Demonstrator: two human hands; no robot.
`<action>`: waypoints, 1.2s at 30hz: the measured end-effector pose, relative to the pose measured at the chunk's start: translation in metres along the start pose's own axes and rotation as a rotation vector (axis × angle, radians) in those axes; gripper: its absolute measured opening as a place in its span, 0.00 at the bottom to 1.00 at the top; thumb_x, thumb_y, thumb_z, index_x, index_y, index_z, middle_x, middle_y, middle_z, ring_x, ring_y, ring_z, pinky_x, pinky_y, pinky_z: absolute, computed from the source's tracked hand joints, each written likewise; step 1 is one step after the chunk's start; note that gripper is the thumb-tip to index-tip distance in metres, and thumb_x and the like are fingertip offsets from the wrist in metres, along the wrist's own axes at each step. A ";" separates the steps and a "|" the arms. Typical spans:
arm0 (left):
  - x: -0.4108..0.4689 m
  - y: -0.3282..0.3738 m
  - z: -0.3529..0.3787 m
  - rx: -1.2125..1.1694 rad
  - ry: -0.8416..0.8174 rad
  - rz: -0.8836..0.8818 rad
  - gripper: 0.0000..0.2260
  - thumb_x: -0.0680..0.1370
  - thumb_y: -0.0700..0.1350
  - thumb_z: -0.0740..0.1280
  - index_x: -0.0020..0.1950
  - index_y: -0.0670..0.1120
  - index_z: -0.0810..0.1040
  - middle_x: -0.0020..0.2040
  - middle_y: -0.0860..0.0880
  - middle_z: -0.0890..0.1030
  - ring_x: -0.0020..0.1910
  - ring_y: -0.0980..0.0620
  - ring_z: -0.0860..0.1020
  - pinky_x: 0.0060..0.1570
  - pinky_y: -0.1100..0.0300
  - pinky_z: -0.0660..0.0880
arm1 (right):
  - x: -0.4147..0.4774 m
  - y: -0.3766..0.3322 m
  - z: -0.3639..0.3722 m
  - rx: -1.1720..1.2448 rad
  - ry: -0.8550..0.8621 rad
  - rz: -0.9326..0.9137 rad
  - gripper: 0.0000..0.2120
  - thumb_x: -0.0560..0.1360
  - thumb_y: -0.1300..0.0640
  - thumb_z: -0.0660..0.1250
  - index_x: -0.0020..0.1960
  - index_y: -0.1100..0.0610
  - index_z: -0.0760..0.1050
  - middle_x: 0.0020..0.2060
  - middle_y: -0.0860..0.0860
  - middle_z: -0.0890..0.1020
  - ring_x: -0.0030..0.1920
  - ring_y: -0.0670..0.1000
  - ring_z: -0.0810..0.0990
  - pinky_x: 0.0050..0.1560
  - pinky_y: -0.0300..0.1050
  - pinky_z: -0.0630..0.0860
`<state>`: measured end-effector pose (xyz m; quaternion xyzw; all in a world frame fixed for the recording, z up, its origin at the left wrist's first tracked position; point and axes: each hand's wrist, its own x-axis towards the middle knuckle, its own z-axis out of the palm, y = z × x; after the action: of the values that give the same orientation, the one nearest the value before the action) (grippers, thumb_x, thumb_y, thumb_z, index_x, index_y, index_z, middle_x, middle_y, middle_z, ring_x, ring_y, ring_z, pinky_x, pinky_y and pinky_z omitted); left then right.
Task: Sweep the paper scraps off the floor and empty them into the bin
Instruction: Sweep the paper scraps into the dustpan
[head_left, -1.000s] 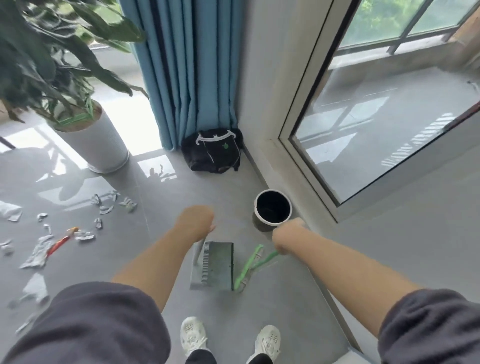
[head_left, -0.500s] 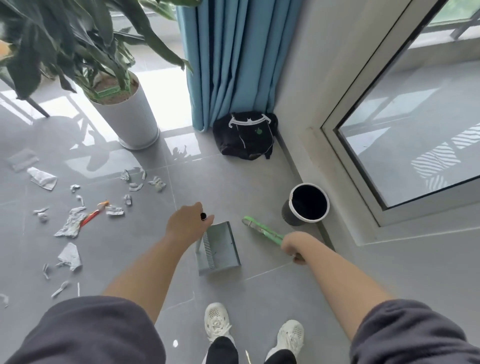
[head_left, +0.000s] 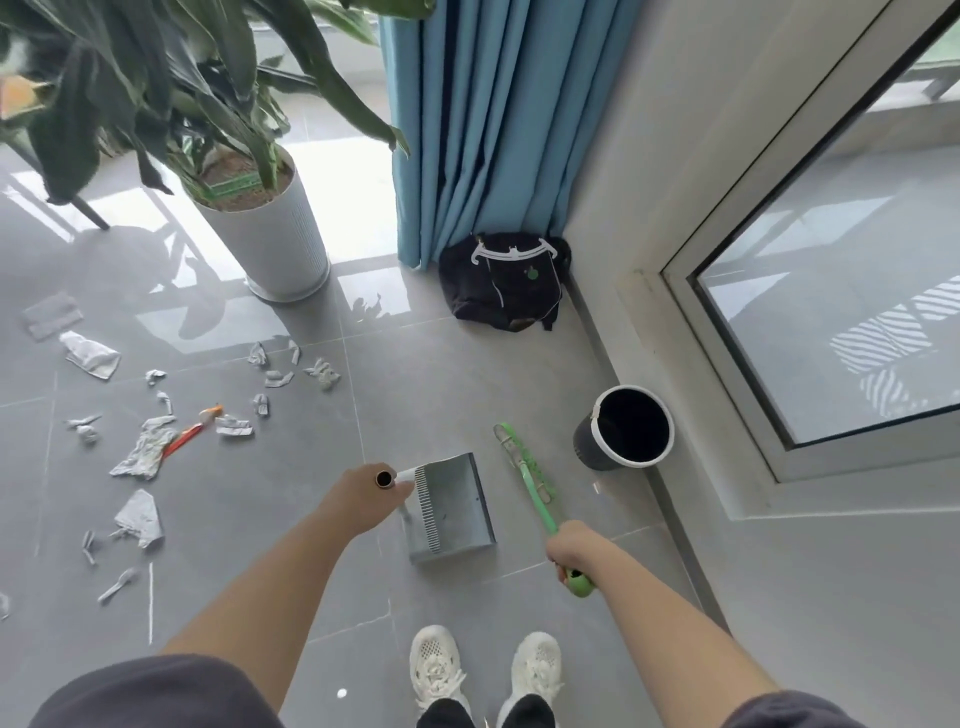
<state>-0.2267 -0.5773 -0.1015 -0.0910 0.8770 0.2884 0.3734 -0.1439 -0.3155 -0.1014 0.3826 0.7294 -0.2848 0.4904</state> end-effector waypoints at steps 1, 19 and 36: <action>0.002 -0.001 0.000 -0.031 0.006 -0.003 0.14 0.76 0.54 0.64 0.44 0.43 0.78 0.41 0.42 0.78 0.39 0.44 0.77 0.42 0.54 0.75 | -0.003 -0.004 -0.006 -0.028 0.001 -0.022 0.09 0.76 0.67 0.52 0.41 0.64 0.70 0.17 0.54 0.73 0.25 0.51 0.71 0.28 0.41 0.67; 0.049 0.021 -0.035 -0.311 0.184 -0.134 0.09 0.76 0.42 0.63 0.40 0.44 0.82 0.32 0.48 0.77 0.35 0.46 0.75 0.38 0.59 0.71 | 0.026 -0.121 -0.091 -0.489 0.046 -0.135 0.11 0.75 0.67 0.58 0.38 0.62 0.76 0.39 0.56 0.85 0.54 0.56 0.82 0.37 0.39 0.73; 0.069 -0.083 -0.219 -0.081 0.294 -0.236 0.12 0.76 0.47 0.58 0.42 0.42 0.77 0.40 0.47 0.79 0.44 0.44 0.78 0.40 0.59 0.68 | -0.024 -0.290 0.015 -0.556 0.198 -0.318 0.13 0.77 0.64 0.54 0.60 0.61 0.70 0.31 0.52 0.71 0.34 0.53 0.75 0.39 0.45 0.73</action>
<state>-0.3762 -0.7668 -0.0658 -0.2492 0.8929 0.2614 0.2687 -0.3734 -0.4920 -0.0733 0.1413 0.8738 -0.1094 0.4522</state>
